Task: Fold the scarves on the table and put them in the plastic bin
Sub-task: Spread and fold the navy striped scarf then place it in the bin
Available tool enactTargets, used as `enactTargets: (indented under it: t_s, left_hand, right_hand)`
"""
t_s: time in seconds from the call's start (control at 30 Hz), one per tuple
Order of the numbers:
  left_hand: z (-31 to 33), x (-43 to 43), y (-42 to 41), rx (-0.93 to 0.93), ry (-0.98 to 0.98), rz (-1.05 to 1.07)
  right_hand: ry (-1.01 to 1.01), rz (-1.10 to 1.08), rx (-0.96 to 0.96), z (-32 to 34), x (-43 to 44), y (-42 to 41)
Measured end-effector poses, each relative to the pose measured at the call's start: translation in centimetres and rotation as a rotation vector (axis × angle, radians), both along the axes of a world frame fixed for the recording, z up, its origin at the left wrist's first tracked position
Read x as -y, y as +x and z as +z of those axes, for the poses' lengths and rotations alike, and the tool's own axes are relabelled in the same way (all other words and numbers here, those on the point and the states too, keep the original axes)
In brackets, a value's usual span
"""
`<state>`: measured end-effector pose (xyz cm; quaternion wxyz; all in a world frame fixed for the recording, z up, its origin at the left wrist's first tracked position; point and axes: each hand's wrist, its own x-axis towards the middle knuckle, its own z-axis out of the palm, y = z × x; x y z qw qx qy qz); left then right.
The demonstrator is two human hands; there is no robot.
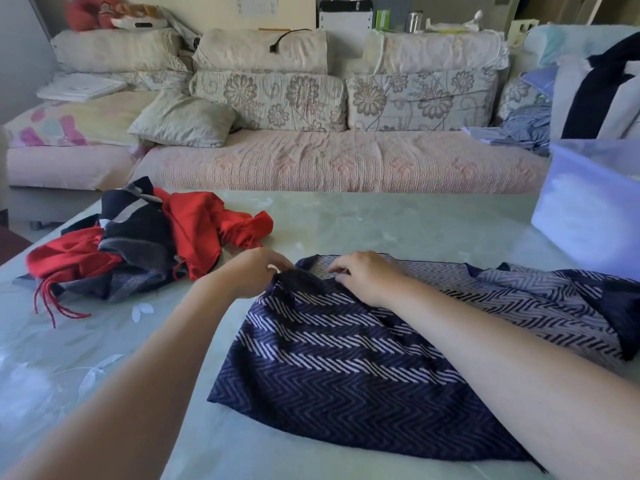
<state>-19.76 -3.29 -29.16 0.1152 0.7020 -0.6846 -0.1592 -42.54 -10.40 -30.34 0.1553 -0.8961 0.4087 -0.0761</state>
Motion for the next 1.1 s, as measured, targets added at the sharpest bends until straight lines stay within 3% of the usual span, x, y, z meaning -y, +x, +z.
enactTargets:
  t_s: [0.1,0.2,0.37,0.43,0.5,0.6,0.7,0.9,1.03,1.1]
  left_hand:
    - [0.1,0.2,0.4,-0.099,0.027,-0.073]
    - [-0.7,0.5,1.0,-0.130,0.062,-0.148]
    - [-1.7,1.9,0.6,-0.021,0.064,-0.095]
    - [-1.9,2.4,0.5,0.001,0.061,-0.048]
    - [-2.2,2.9,0.2,-0.066,0.049,-0.021]
    - [-2.6,4.1,-1.1,-0.197,0.006,-0.037]
    - [-3.0,5.2,-2.5,-0.076,-0.025,-0.142]
    - [-2.8,6.1,-2.9,0.217,0.021,-0.200]
    - [-2.2,5.7,-1.7,0.334,-0.095,-0.140]
    - [-2.3,5.4,-0.3,0.294,-0.200,-0.074]
  right_hand:
    - [0.023,0.016,-0.098,-0.7,1.1,1.1]
    - [0.052,-0.015,-0.056,-0.5,1.8,0.9]
    - [0.065,-0.158,0.407,-0.7,2.8,-0.8]
    - [-0.001,-0.195,0.495,-0.5,2.8,-1.8]
    - [-0.098,-0.181,0.420,-0.2,2.8,-2.9]
    - [-0.202,-0.104,-0.045,0.0,2.6,-4.5]
    - [-0.185,-0.048,-0.329,0.1,2.4,-5.8]
    - [-0.109,-0.020,-0.236,-0.6,3.2,-6.4]
    - [-0.031,-0.037,-0.135,-1.0,3.0,-5.3]
    - [0.016,-0.074,-0.071,-1.0,3.1,-4.9]
